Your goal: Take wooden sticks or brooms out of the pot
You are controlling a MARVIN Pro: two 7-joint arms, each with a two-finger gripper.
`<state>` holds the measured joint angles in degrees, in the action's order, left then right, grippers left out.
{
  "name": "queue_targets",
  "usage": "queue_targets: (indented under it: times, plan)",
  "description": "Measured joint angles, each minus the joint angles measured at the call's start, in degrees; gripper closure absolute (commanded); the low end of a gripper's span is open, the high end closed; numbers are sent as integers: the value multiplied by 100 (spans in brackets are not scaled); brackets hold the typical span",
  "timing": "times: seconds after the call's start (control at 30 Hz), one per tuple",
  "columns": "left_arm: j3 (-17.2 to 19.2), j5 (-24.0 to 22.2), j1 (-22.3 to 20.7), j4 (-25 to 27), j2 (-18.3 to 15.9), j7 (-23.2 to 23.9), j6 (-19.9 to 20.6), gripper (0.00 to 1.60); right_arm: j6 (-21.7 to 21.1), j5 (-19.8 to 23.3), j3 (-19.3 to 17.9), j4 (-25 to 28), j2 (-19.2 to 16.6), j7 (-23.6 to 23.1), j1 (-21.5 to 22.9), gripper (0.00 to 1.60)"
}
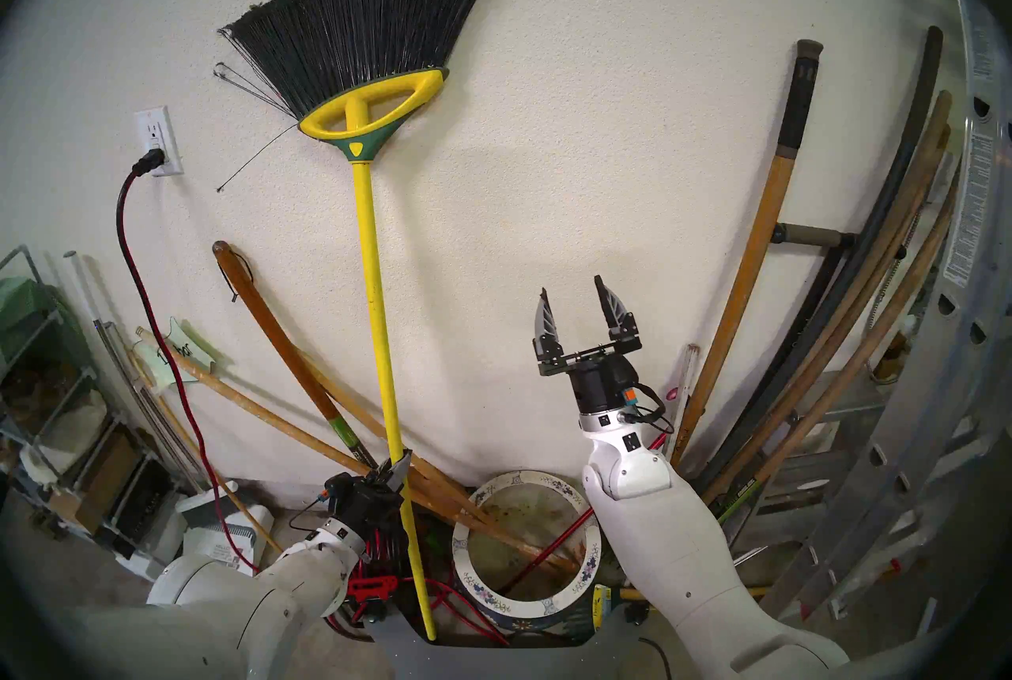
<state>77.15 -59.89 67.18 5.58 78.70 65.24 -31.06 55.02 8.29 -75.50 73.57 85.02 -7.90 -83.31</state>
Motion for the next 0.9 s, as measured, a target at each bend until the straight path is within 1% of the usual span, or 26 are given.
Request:
queue_targets:
  times: [0.23, 0.57, 0.6, 0.63, 0.7, 0.77, 0.83, 0.9]
  plan:
    - [-55, 67, -21, 0, -8, -65, -54, 160, 0, 114, -93, 377, -133, -43, -421, 0]
    - [-150, 187, -48, 2, -16, -190, -215, 160, 0, 244, -119, 689, -216, -194, -770, 0]
    - [-157, 195, -50, 2, -16, -200, -226, 157, 0, 253, -121, 703, -220, -204, -786, 0]
    - [-164, 206, -52, 2, -16, -212, -239, 146, 0, 264, -124, 721, -225, -216, -805, 0]
    - [-187, 234, -59, 2, -16, -246, -273, 130, 0, 297, -132, 766, -236, -251, -854, 0]
    - [-202, 253, -65, 2, -15, -270, -295, 108, 0, 320, -139, 795, -242, -276, -886, 0]
    - [-221, 279, -70, -1, -14, -308, -310, 95, 0, 345, -147, 827, -247, -306, -918, 0]
    - [-243, 312, -77, -2, -4, -353, -312, 90, 0, 369, -153, 850, -249, -332, -944, 0]
